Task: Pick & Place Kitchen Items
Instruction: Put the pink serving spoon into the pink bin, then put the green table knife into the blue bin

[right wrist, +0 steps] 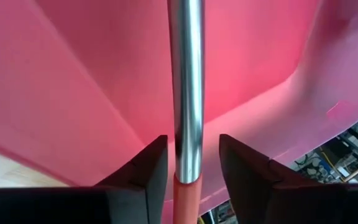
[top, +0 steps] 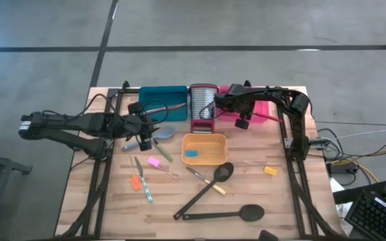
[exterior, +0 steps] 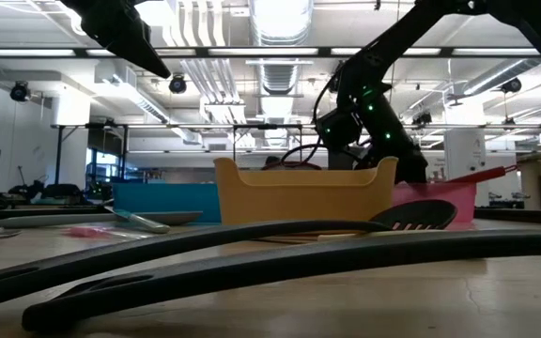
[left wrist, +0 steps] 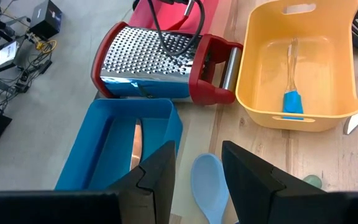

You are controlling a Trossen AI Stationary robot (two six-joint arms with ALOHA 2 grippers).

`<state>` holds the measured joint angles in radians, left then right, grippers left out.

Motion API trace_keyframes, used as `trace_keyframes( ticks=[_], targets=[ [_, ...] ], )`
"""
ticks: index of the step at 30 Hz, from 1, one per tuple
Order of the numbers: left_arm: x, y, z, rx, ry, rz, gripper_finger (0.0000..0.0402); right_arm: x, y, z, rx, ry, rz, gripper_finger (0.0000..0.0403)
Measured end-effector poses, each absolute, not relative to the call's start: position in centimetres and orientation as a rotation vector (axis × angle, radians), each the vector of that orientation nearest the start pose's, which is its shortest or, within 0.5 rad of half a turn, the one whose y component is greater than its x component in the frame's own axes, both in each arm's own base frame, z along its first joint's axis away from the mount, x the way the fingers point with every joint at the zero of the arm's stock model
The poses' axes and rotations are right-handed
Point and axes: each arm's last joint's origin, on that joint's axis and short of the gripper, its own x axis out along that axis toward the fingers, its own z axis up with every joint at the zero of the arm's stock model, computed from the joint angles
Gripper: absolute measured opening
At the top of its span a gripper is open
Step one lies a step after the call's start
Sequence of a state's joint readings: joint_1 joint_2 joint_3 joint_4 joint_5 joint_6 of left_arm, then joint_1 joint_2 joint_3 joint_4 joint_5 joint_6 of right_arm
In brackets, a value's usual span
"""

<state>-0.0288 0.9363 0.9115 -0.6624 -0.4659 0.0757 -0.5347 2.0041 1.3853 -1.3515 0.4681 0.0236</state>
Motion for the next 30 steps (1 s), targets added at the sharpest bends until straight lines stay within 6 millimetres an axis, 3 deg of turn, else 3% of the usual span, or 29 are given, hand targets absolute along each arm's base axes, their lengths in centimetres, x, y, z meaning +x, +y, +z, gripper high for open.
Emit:
trace_keyframes(
  ticks=[8,17,24,30],
  targets=[
    [18.3,0.8,31.1,0.241,0.688,0.394,0.0136,27.3,-17.4,18.4,0.165,1.938,-0.642,0.0171],
    [18.3,0.8,31.1,0.241,0.688,0.394,0.0135,25.8,-15.8,24.1,0.239,1.705,-0.709,0.0172],
    [18.3,0.8,31.1,0.241,0.688,0.394,0.0135,24.3,-12.4,29.0,0.286,1.470,-0.740,0.0139],
    [18.3,0.8,31.1,0.241,0.686,0.394,0.0136,23.6,-8.8,31.9,0.284,1.293,-0.718,0.0101]
  ],
)
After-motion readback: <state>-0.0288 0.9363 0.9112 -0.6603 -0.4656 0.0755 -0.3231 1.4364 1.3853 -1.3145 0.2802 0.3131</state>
